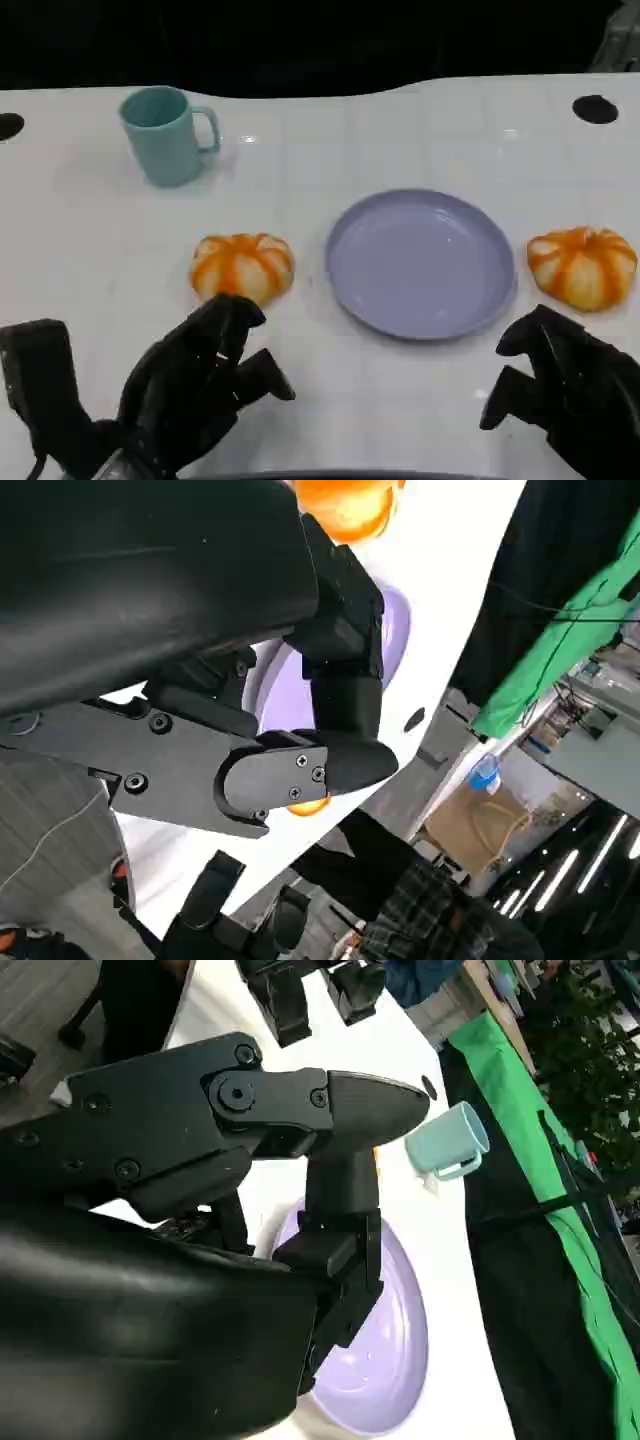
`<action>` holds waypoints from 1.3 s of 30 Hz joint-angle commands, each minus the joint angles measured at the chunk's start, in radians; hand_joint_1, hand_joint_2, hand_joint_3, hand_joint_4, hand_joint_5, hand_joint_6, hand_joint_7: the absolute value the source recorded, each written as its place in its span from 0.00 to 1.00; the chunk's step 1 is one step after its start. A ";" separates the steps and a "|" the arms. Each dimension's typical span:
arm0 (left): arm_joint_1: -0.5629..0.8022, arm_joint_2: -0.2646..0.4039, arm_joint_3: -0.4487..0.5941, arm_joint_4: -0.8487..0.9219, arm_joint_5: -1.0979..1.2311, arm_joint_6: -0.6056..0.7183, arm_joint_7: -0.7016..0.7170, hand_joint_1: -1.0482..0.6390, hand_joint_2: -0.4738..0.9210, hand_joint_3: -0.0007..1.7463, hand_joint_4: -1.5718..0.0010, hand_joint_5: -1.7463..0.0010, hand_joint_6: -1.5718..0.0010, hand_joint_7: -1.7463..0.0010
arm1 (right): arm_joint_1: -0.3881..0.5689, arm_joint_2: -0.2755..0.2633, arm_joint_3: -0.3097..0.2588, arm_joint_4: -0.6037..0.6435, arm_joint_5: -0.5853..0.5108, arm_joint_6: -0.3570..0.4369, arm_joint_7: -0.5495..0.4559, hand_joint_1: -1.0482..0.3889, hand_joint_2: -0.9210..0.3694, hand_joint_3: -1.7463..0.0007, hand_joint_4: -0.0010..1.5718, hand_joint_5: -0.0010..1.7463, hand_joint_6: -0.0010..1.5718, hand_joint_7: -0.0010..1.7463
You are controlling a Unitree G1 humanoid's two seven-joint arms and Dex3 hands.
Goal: Grasp the bread from the table and place it into the plate.
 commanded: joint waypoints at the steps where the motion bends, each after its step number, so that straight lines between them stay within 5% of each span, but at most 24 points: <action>1: -0.003 0.005 0.010 -0.002 -0.001 -0.005 0.004 0.30 1.00 0.25 0.51 0.00 0.68 0.00 | 0.001 -0.006 -0.013 -0.007 0.014 -0.003 0.000 0.43 0.00 0.77 0.44 1.00 0.37 0.90; 24: -0.011 0.029 -0.010 -0.002 0.052 -0.059 -0.034 0.29 1.00 0.25 0.55 0.00 0.70 0.03 | 0.001 -0.005 -0.009 -0.014 0.012 0.002 -0.006 0.42 0.00 0.76 0.44 1.00 0.35 0.91; 32: -0.026 0.067 -0.065 0.048 0.221 -0.322 -0.107 0.33 1.00 0.13 0.69 0.15 0.74 0.41 | 0.001 0.001 -0.004 -0.013 0.005 -0.001 -0.012 0.43 0.00 0.77 0.44 1.00 0.35 0.91; 34: -0.037 0.094 -0.086 0.077 0.304 -0.424 -0.116 0.33 1.00 0.12 0.70 0.16 0.75 0.45 | -0.002 0.003 -0.004 -0.010 0.007 0.000 -0.014 0.43 0.00 0.77 0.44 1.00 0.35 0.91; 39: -0.066 0.179 -0.136 0.126 0.529 -0.623 -0.093 0.32 0.99 0.05 0.85 0.36 0.80 0.67 | -0.006 0.004 0.004 -0.009 -0.001 -0.001 -0.022 0.44 0.00 0.77 0.44 1.00 0.35 0.91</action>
